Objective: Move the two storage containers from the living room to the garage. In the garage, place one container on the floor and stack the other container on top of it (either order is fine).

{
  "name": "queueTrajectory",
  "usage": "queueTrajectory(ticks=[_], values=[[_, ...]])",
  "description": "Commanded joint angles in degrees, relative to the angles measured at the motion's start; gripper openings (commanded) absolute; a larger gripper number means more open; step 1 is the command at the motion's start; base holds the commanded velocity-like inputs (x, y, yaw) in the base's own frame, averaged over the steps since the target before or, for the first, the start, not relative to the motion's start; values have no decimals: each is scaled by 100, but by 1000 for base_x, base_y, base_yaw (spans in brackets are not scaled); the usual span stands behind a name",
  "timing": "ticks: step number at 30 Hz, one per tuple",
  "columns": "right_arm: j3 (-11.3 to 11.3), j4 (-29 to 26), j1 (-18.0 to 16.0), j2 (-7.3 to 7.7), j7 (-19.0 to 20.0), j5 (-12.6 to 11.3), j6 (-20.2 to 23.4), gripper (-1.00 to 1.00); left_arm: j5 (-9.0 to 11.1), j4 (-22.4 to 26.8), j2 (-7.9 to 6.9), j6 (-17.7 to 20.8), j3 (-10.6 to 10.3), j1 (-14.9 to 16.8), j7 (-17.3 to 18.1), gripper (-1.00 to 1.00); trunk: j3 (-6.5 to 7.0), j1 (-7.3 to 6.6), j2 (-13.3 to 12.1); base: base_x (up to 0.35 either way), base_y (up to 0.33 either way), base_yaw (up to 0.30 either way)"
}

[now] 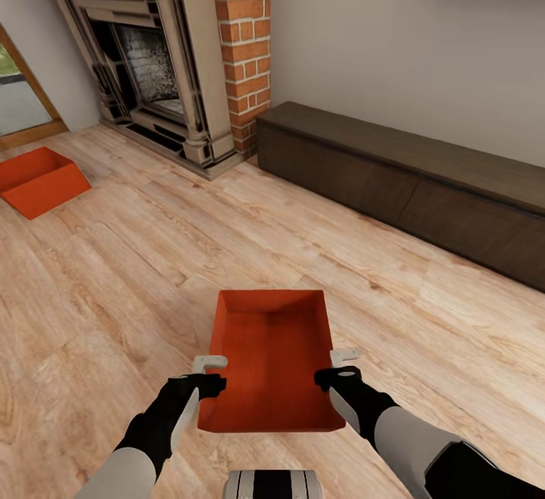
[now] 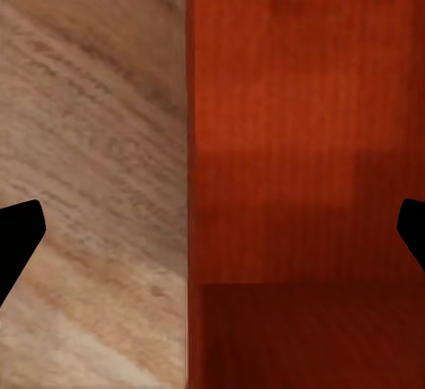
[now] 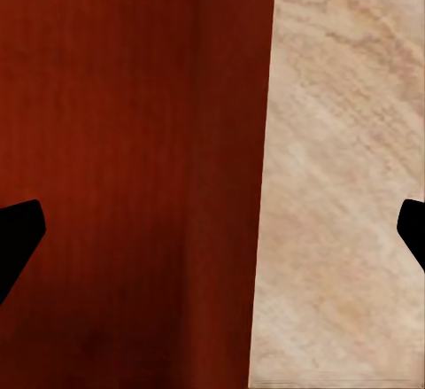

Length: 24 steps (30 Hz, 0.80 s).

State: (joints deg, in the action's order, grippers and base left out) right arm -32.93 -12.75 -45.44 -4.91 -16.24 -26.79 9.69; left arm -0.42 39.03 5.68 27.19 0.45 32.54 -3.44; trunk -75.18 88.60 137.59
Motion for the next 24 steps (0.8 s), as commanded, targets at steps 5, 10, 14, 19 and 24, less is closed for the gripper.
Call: queueTrajectory(ticks=[5, 10, 14, 19, 24], values=[[-47, -8, -16, 78, -37, -68, 92, 100, 5, 188, -20, 187, 23, -2, -14, 100, -23, 22, 43, 0, 0, 0], [-47, -8, -17, 90, -37, -69, 64, 100, -1, 213, -36, 177, 22, -2, -11, 100, -23, 22, 43, 0, 0, 0], [-47, -8, -18, 87, -37, -65, 60, 100, -6, 305, -40, 207, 25, -1, -8, 100, -23, 22, 43, 0, 0, 0], [-47, -8, -18, 79, -37, -63, 45, 100, -20, 358, -75, 221, 25, 0, -20, 100, -23, 22, 43, 0, 0, 0], [-47, -8, -18, 78, -37, -63, 42, 100, -46, 437, -61, 228, 10, -1, -14, 100, -23, 22, 43, 0, 0, 0]])
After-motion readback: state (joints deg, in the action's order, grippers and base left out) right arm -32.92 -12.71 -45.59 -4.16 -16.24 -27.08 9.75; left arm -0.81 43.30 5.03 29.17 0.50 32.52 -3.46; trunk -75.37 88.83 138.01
